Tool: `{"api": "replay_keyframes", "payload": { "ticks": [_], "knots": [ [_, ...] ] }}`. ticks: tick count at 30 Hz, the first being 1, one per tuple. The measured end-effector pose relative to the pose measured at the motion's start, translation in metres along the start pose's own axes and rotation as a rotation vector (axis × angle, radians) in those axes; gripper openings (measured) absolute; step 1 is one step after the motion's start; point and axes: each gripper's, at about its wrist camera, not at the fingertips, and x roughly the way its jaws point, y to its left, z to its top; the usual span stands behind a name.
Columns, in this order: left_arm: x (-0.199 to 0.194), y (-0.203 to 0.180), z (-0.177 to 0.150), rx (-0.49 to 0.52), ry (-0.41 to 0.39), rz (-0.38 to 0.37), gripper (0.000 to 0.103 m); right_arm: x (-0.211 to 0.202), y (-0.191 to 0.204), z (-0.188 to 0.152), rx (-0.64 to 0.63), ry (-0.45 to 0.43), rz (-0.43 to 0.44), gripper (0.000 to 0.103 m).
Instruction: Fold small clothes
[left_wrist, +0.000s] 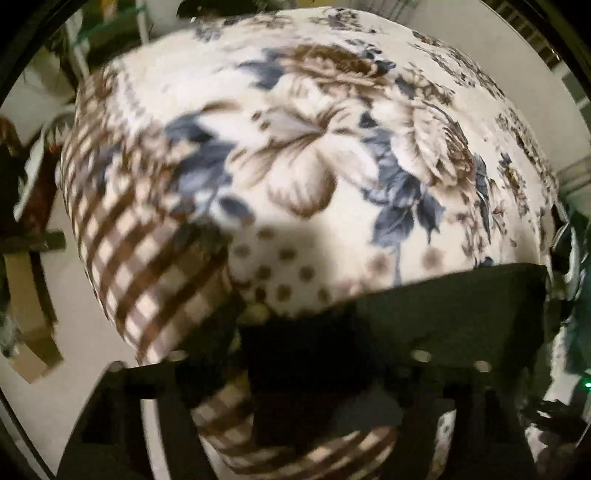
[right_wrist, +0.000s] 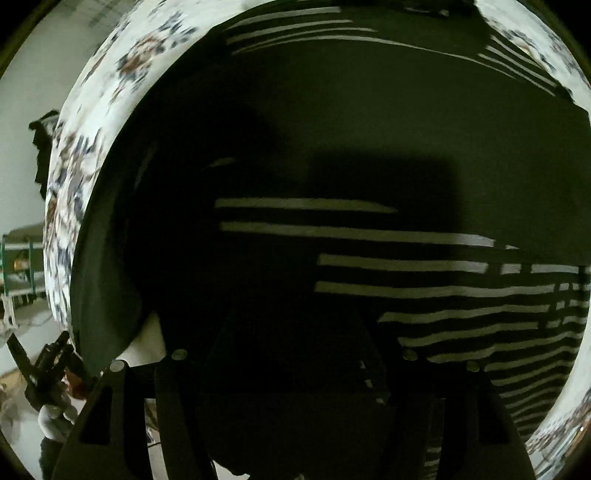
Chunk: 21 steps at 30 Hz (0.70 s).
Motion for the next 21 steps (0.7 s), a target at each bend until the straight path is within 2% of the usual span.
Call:
{"api": "replay_keyframes", "payload": {
  "ticks": [3, 5, 7, 8, 11, 15, 18, 21],
  "knots": [
    [0.026, 0.006, -0.009, -0.019, 0.082, -0.025, 0.074, 0.001, -0.001, -0.003, 0.018, 0.014, 0.002, 0.066],
    [0.033, 0.001, -0.01, 0.001, 0.054, -0.002, 0.072, 0.013, 0.013, 0.011, 0.044, 0.032, 0.003, 0.066],
    [0.025, -0.018, -0.008, 0.074, -0.032, 0.049, 0.028, 0.019, 0.012, 0.012, 0.063, 0.043, -0.001, 0.066],
    [0.021, -0.026, -0.003, 0.104, -0.051, 0.065, 0.005, 0.019, 0.009, 0.01, 0.072, 0.046, -0.005, 0.066],
    [-0.008, -0.04, 0.02, 0.095, -0.163, 0.049, 0.004, 0.026, 0.014, 0.009, 0.072, 0.05, -0.022, 0.066],
    [-0.033, -0.04, 0.072, 0.037, -0.241, -0.032, 0.004, 0.028, 0.02, 0.011, 0.086, 0.031, -0.026, 0.066],
    [-0.038, -0.031, 0.106, 0.006, -0.264, -0.073, 0.004, 0.017, 0.025, 0.023, 0.094, -0.042, -0.024, 0.066],
    [-0.029, -0.039, 0.142, 0.037, -0.263, -0.08, 0.004, 0.003, 0.034, 0.055, 0.1, -0.143, -0.005, 0.066]
  ]
}}
